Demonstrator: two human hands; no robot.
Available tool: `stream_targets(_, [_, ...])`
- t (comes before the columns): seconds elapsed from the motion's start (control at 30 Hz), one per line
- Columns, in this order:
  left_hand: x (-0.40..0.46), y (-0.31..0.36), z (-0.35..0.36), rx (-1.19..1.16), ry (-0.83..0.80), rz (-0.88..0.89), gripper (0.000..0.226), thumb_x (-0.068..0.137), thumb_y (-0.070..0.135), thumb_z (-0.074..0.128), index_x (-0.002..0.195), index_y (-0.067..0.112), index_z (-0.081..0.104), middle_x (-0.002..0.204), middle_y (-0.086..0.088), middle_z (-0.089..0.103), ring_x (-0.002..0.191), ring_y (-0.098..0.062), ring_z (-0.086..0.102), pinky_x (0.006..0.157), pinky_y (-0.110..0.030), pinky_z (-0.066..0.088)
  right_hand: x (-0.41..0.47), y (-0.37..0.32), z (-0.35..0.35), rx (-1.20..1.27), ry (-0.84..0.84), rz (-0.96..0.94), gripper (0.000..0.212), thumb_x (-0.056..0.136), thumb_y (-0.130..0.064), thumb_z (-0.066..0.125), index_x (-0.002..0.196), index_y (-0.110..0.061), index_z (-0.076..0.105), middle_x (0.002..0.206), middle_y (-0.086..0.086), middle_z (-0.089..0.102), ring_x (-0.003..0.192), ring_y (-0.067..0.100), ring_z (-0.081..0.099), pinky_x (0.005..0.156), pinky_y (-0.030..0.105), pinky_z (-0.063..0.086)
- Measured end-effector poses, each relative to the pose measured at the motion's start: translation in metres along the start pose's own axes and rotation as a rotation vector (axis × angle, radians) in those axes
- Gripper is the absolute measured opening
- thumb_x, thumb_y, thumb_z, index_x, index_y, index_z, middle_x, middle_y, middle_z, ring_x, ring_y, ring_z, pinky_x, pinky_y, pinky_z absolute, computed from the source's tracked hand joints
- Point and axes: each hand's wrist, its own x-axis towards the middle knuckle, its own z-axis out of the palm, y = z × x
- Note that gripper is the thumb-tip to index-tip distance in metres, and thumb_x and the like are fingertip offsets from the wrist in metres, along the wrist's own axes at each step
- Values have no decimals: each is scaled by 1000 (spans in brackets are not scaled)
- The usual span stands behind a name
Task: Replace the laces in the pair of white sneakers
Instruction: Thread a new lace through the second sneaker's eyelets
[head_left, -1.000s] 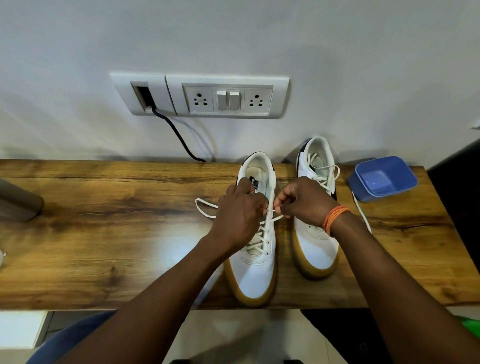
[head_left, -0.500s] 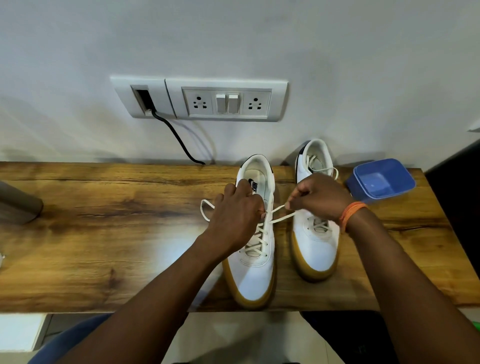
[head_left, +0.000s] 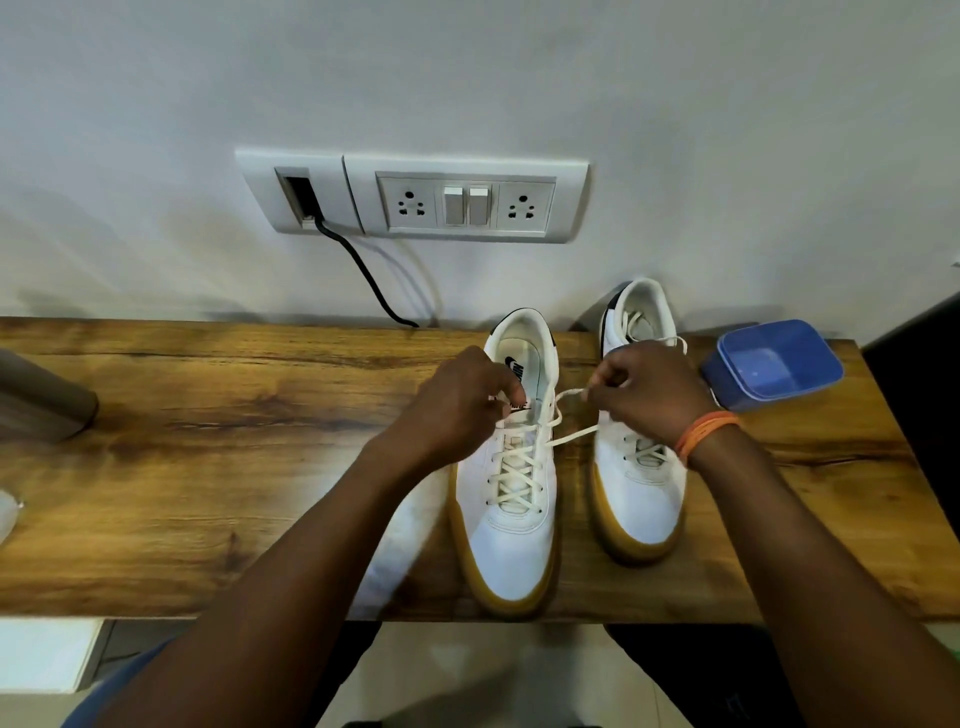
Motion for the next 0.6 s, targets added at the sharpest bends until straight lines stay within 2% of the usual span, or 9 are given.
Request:
stream_targets(0.07, [3, -4, -6, -43, 40, -49, 24, 91, 3, 63, 101, 22, 72, 91, 7, 43, 84, -13, 52, 58, -10, 46, -2, -7, 16, 5, -95, -24, 7, 76, -13, 77, 73, -17, 72, 74, -5, 68, 69, 6, 61, 65, 21, 48])
stream_targets(0.13, [6, -9, -11, -22, 65, -59, 29, 91, 1, 61, 104, 24, 72, 94, 6, 47, 85, -9, 49, 60, -4, 38, -4, -11, 24, 3, -149, -20, 5, 77, -13, 77, 79, -13, 73, 79, 0, 70, 70, 10, 63, 72, 30, 54])
stream_targets(0.23, [5, -13, -18, -13, 79, -36, 32, 92, 1, 59, 109, 24, 72, 96, 6, 52, 86, -5, 49, 65, -8, 33, -4, -13, 25, 34, -172, -23, 8, 77, -16, 78, 80, -10, 74, 75, 0, 71, 63, 9, 62, 74, 31, 56])
stream_targets(0.33, [4, -14, -23, -28, 99, -29, 32, 92, -3, 56, 109, 18, 73, 90, 11, 53, 76, 3, 49, 64, 0, 33, -5, -13, 22, 77, -173, -25, 16, 73, -27, 84, 74, -13, 76, 68, -5, 70, 65, 10, 65, 69, 28, 53])
stream_targets(0.4, [3, -14, -25, -24, 116, -31, 30, 92, -3, 55, 109, 15, 73, 88, 13, 52, 75, 8, 48, 64, 3, 32, -5, -12, 24, 46, -151, -47, 16, 72, -27, 86, 72, -13, 76, 67, -10, 68, 68, 9, 64, 69, 30, 53])
stream_targets(0.53, [4, -15, -24, -12, 118, -29, 31, 93, -2, 54, 108, 18, 74, 91, 10, 54, 79, 0, 52, 63, 1, 33, -6, -15, 28, -29, -142, -124, 12, 76, -22, 82, 73, -14, 75, 64, -18, 60, 65, 2, 58, 65, 27, 47])
stream_targets(0.6, [4, -15, -20, 17, 101, -8, 36, 93, -1, 53, 112, 23, 73, 97, 6, 53, 87, -7, 51, 64, -8, 33, -6, -12, 25, -42, -156, -140, 10, 78, -22, 81, 73, -15, 74, 65, -17, 61, 64, 0, 57, 63, 26, 46])
